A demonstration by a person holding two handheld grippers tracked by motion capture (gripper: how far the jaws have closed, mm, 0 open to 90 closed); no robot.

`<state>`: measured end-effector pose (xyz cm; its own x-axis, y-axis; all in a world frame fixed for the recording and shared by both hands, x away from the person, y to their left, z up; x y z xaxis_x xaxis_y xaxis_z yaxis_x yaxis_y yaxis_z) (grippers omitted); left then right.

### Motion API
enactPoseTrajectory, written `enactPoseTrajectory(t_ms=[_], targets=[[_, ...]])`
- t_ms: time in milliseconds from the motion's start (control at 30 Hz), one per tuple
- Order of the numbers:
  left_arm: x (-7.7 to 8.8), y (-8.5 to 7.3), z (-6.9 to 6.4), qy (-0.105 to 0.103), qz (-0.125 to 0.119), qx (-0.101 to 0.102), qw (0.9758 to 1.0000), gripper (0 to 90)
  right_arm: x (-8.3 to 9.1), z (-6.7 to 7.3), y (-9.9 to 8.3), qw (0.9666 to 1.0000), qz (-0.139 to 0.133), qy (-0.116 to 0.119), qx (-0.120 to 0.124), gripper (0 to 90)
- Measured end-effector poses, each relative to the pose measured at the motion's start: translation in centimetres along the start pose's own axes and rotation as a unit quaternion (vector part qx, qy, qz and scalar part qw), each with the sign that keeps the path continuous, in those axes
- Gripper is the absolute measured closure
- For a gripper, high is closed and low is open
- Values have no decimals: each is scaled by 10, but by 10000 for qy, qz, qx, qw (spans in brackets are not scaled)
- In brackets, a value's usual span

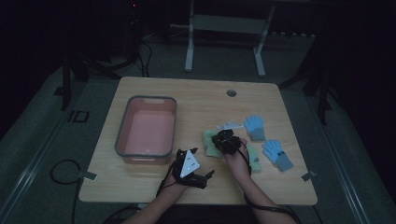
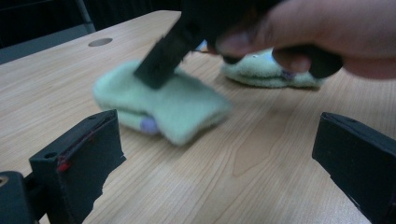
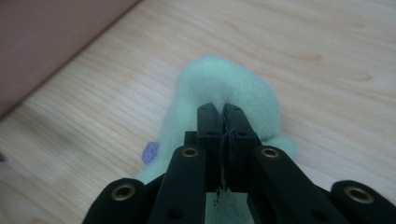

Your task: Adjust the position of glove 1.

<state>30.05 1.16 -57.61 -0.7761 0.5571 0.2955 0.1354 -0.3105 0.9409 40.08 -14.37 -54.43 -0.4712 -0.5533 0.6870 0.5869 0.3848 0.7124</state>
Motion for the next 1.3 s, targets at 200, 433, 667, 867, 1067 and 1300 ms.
enactPoseTrajectory(t_ms=[200, 433, 667, 867, 1067, 1300], targets=[[0, 0, 0, -11, 2, 5, 10000, 18, -18, -7, -10, 9999, 137, 30, -61, 797], [0, 0, 0, -20, -3, 2, 10000, 18, -8, -7, -4, 9999, 81, 103, -22, 618], [0, 0, 0, -23, 3, 8, 10000, 18, 22, -16, 2, 9995, -69, 294, 101, 537], [0, 0, 0, -21, -1, 10, 10000, 18, 47, -32, -1, 9995, -150, 226, 159, 548], [0, 0, 1, -38, 11, 18, 10000, 18, 69, -46, -12, 9997, -204, 161, 45, 556], [0, 0, 1, -29, 7, 26, 10000, 18, 92, -59, -30, 9999, -159, -33, 26, 591]])
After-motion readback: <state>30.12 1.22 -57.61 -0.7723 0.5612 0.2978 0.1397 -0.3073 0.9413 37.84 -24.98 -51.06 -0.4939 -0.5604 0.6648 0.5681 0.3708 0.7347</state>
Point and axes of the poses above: each handheld gripper's, and its own axes: x roughly backward along the jaws, y roughly out of its top, z roughly to its left, the point moved 2 cm from there along -x, roughly forward along the jaws, and after that the axes turned 12 degrees about y, right-handed, at the moved point
